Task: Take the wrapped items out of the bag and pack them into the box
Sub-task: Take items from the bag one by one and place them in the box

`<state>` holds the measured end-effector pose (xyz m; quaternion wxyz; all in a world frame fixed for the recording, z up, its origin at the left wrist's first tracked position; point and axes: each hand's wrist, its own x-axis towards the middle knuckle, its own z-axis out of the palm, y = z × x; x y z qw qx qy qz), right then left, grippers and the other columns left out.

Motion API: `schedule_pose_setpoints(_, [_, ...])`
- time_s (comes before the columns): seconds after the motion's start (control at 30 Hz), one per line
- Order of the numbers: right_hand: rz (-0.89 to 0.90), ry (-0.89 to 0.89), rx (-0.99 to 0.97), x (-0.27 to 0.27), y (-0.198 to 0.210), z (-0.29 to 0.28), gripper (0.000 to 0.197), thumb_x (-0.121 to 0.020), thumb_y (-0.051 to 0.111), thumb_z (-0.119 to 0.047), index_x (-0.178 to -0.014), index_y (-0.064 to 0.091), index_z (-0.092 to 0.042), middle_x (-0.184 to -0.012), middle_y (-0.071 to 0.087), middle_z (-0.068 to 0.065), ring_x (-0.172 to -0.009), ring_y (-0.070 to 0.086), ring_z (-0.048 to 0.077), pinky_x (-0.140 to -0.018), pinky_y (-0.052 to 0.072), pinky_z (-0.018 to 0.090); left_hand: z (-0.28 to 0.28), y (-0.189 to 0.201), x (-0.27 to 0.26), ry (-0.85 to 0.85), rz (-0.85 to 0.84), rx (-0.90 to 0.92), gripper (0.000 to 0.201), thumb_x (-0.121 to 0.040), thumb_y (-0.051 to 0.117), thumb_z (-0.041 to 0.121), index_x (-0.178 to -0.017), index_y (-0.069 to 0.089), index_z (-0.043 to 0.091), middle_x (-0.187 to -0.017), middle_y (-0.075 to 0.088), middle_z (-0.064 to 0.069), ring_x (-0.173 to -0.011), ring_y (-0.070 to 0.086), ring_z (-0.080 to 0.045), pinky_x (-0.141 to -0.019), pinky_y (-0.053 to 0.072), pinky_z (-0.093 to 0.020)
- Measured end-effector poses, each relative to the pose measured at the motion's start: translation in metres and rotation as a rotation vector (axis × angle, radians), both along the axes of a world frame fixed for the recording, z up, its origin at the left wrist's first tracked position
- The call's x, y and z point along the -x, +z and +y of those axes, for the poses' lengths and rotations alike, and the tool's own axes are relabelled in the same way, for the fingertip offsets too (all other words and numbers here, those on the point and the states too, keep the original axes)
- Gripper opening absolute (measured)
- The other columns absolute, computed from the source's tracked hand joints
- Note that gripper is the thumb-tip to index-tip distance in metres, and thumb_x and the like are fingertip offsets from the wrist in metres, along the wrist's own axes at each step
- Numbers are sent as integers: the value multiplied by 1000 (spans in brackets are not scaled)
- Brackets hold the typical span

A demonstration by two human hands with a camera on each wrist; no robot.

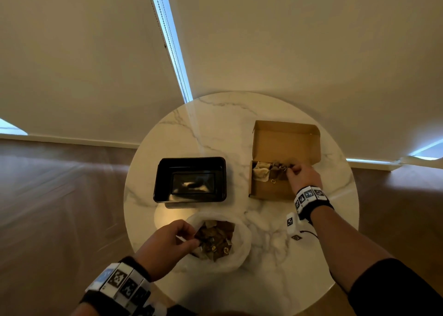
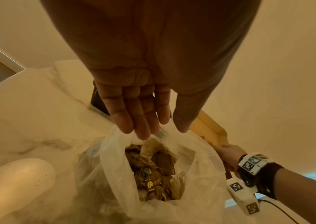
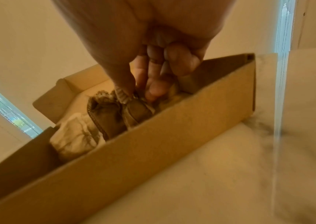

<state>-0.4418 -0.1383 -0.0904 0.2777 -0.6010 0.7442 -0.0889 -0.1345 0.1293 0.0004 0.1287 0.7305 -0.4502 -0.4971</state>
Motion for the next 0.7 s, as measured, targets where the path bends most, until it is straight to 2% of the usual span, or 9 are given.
schedule_pose_setpoints(0.07, [-26, -6, 49, -1, 13, 8, 24, -95, 65, -33, -108, 70, -13, -108, 72, 14, -102, 65, 36, -84, 49, 35, 0, -2, 2, -10, -24, 20, 19, -92, 73, 41, -108, 64, 38, -104, 70, 16, -87, 70, -2, -85, 59, -27])
schedule_pose_setpoints(0.13, [-85, 3, 122, -7, 29, 27, 18, -95, 65, -30, -104, 69, -15, -105, 72, 10, -95, 65, 30, -84, 50, 34, 1, -3, 3, -19, -80, 52, 14, -94, 70, 39, -107, 65, 38, -101, 68, 16, -85, 67, -1, -81, 57, -23])
schedule_pose_setpoints(0.23, [-229, 144, 166, -27, 57, 73, 5, -95, 66, -30, -95, 67, -25, -92, 71, -5, -81, 65, 16, -76, 56, 34, 3, -6, 1, -23, -250, 124, 9, -96, 67, 41, -104, 68, 38, -102, 59, 15, -87, 58, -3, -78, 48, -17])
schedule_pose_setpoints(0.3, [-340, 313, 120, -45, 72, 112, 2, -95, 67, -30, -96, 68, -28, -88, 68, -13, -78, 64, 3, -71, 55, 26, 5, -11, -3, -15, -330, 146, 14, -94, 67, 45, -106, 70, 40, -110, 51, 14, -99, 52, -5, -88, 48, -22])
schedule_pose_setpoints(0.4, [-422, 573, -46, -78, 81, 163, 10, -97, 65, -32, -106, 70, -32, -93, 67, -17, -85, 62, -3, -75, 54, 17, 9, -17, -10, -50, -336, 95, 19, -92, 67, 48, -109, 71, 42, -131, 46, 12, -122, 45, -10, -106, 45, -31])
schedule_pose_setpoints(0.43, [-414, 648, -92, -88, 78, 175, 14, -98, 62, -33, -110, 70, -32, -96, 67, -18, -88, 61, -4, -79, 53, 16, 9, -17, -11, -64, -299, 58, 19, -92, 68, 48, -110, 71, 41, -134, 46, 11, -123, 46, -11, -106, 44, -30])
schedule_pose_setpoints(0.5, [-342, 790, -159, -106, 66, 190, 20, -101, 57, -35, -116, 70, -31, -104, 67, -16, -93, 61, -2, -86, 51, 20, 9, -18, -9, -101, -232, -3, 22, -93, 68, 47, -113, 71, 38, -130, 50, 9, -115, 53, -10, -100, 47, -26])
schedule_pose_setpoints(0.57, [-188, 885, -210, -123, 47, 197, 24, -102, 52, -35, -117, 69, -28, -109, 68, -9, -98, 60, 6, -90, 50, 26, 9, -22, -6, -139, -237, -38, 26, -95, 67, 39, -121, 69, 34, -127, 54, 6, -109, 57, -12, -97, 49, -26])
schedule_pose_setpoints(0.7, [48, 793, -243, -147, 17, 195, 24, -104, 47, -30, -117, 65, -21, -117, 68, 3, -107, 64, 21, -95, 50, 34, 10, -30, -3, -149, -250, -20, 41, -96, 59, 15, -135, 61, 27, -135, 52, 4, -120, 58, -16, -101, 45, -21])
